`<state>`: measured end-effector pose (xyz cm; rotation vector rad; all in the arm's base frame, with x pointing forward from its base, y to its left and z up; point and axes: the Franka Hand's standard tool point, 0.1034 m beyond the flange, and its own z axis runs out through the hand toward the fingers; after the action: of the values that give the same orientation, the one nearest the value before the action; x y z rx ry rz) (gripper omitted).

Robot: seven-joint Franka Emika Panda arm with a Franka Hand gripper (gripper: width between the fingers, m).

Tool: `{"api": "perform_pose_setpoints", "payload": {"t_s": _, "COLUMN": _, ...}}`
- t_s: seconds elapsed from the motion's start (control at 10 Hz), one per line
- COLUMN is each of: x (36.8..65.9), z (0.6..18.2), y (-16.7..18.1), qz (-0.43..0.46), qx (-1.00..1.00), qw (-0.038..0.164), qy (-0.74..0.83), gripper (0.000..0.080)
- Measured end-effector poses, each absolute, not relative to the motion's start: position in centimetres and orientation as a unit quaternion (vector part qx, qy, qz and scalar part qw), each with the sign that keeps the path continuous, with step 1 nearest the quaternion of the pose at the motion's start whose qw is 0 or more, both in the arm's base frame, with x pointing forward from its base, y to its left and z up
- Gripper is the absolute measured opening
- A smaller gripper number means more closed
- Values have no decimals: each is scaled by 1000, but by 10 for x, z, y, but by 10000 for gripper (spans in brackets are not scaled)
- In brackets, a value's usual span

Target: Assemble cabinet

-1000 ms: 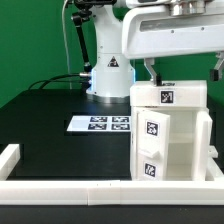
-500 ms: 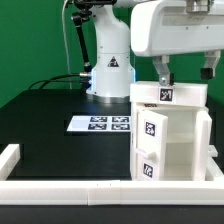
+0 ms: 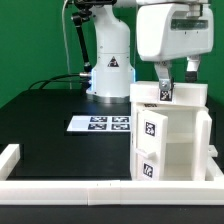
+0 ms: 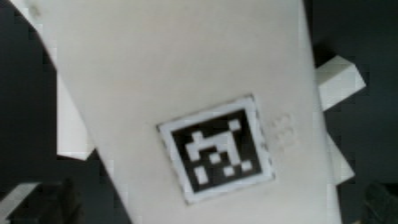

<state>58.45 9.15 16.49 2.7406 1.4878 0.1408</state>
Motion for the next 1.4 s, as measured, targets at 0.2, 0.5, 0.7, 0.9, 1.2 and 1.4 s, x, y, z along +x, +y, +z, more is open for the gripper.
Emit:
{"api": "perform_pose_setpoints", "payload": {"t_s": 0.2, "x": 581, "z": 156, "y": 90, "qz": 39, "qx": 868, "qw": 12, "qy": 495, "gripper": 797}}
{"api": "perform_pose_setpoints", "payload": {"t_s": 0.5, "x": 580, "z": 151, "y": 86, "qz": 34, "qx": 869, "qw": 11, "qy": 494, "gripper": 681}}
{"api": "perform_pose_setpoints", "payload": {"t_s": 0.7, "x": 579, "z": 151, "y": 86, "qz": 34, "qx": 872, "qw": 11, "qy": 489, "gripper": 550}}
{"api": "perform_pose_setpoints", "payload": {"t_s": 0.9, "x": 579, "z": 151, "y": 86, "qz": 34, "qx": 877, "qw": 10, "qy": 479, "gripper": 554}}
{"api": "perform_pose_setpoints", "payload": {"t_s": 1.2, "x": 581, "z": 151, "y": 92, "qz": 45, "qx": 944, "qw": 6, "qy": 326, "gripper": 554}}
{"api": "perform_pose_setpoints", "payload": {"t_s": 1.4, "x": 582, "z": 151, "y": 92, "qz": 47, "qx": 970, "qw": 1, "qy": 237, "gripper": 554}}
